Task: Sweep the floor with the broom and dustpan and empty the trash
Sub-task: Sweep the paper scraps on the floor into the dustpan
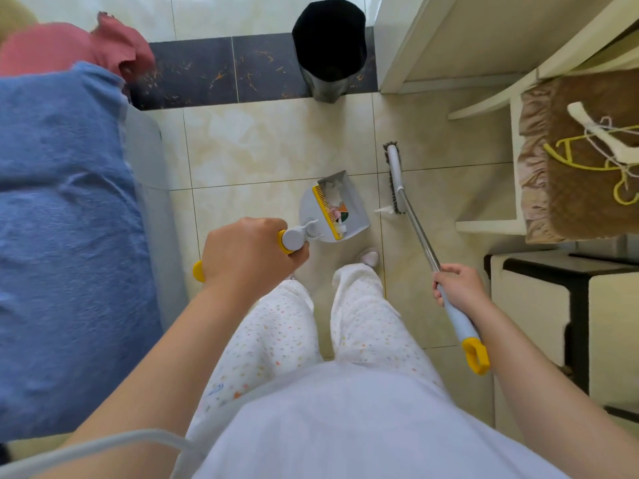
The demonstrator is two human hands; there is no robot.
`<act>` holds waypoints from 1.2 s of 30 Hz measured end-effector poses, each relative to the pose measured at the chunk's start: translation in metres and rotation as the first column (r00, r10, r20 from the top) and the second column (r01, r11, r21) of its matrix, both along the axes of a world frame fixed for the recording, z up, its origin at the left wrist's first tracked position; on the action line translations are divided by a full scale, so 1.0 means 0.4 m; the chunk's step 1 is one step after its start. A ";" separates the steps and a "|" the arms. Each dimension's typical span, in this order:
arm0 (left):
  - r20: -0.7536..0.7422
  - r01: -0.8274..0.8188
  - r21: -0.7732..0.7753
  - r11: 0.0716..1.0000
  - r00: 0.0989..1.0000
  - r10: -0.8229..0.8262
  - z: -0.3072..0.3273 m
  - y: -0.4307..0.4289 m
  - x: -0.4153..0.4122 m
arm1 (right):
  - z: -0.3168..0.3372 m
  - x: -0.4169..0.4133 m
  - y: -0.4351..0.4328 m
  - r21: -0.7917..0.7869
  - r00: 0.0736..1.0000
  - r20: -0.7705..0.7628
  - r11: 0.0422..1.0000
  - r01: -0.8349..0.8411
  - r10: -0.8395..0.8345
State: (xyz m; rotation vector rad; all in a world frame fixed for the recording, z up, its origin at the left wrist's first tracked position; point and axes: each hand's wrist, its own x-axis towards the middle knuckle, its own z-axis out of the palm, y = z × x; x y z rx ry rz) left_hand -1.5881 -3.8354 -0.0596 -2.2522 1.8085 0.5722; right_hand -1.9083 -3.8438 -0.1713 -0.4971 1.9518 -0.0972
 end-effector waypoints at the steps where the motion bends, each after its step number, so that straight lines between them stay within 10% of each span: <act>1: 0.006 -0.002 -0.008 1.000 1.000 0.002 -0.002 -0.022 -0.028 | -0.013 -0.027 -0.027 0.002 1.000 -0.012 1.000 -0.006 0.007; 19: 0.050 0.013 0.007 1.000 0.999 -0.013 -0.029 -0.179 -0.266 | -0.017 -0.141 -0.152 0.100 0.933 0.352 0.994 0.041 -0.073; 36: 0.023 0.023 -0.039 0.999 0.999 -0.023 -0.033 -0.191 -0.256 | -0.019 -0.087 -0.107 0.077 0.982 0.172 0.993 -0.088 0.074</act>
